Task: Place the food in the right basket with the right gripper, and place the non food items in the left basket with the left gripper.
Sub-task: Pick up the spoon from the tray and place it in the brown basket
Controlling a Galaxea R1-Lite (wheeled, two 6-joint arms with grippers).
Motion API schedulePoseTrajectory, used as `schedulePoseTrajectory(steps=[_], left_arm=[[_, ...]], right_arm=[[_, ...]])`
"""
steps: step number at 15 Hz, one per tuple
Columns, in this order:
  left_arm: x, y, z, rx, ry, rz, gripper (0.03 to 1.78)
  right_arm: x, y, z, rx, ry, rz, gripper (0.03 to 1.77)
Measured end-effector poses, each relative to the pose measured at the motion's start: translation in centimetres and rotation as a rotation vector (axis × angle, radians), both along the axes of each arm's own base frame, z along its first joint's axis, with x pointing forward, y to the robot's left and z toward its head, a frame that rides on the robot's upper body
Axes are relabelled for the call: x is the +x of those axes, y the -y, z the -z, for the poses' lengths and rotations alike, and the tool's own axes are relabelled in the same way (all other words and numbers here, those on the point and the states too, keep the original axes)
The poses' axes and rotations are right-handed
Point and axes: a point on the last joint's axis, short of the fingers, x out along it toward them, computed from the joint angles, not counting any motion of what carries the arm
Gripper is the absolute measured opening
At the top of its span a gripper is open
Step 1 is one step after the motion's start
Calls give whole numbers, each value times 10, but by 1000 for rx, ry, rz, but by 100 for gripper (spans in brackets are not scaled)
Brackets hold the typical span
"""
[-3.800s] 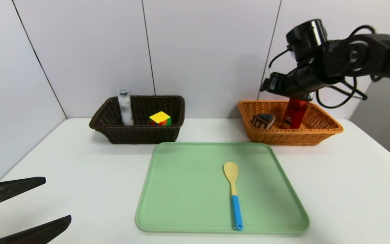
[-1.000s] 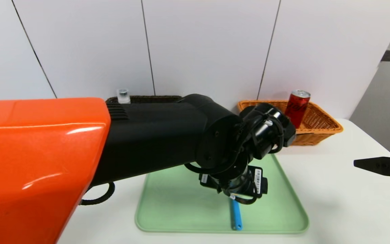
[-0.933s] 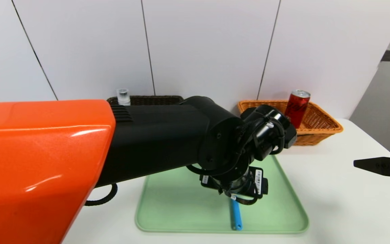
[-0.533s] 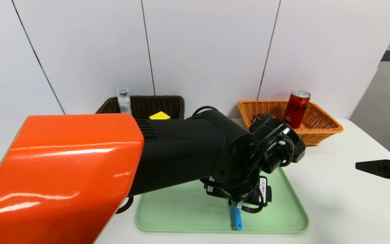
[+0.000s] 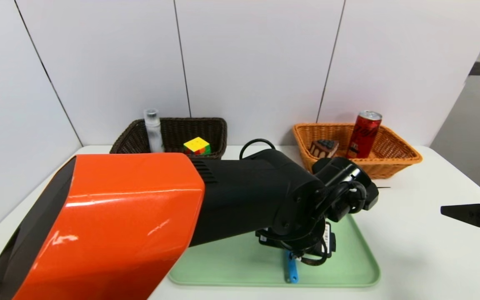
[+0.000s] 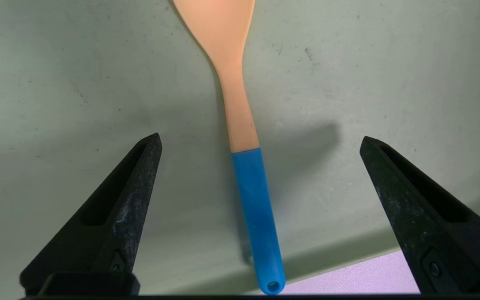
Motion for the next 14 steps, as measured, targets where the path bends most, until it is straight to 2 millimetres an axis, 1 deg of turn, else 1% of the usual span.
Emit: schedulePoseTrajectory(steps=[14], left_arm=[[2, 2, 9, 22, -8, -2, 169]], right_arm=[[-4, 0, -1, -1, 12, -4, 170]])
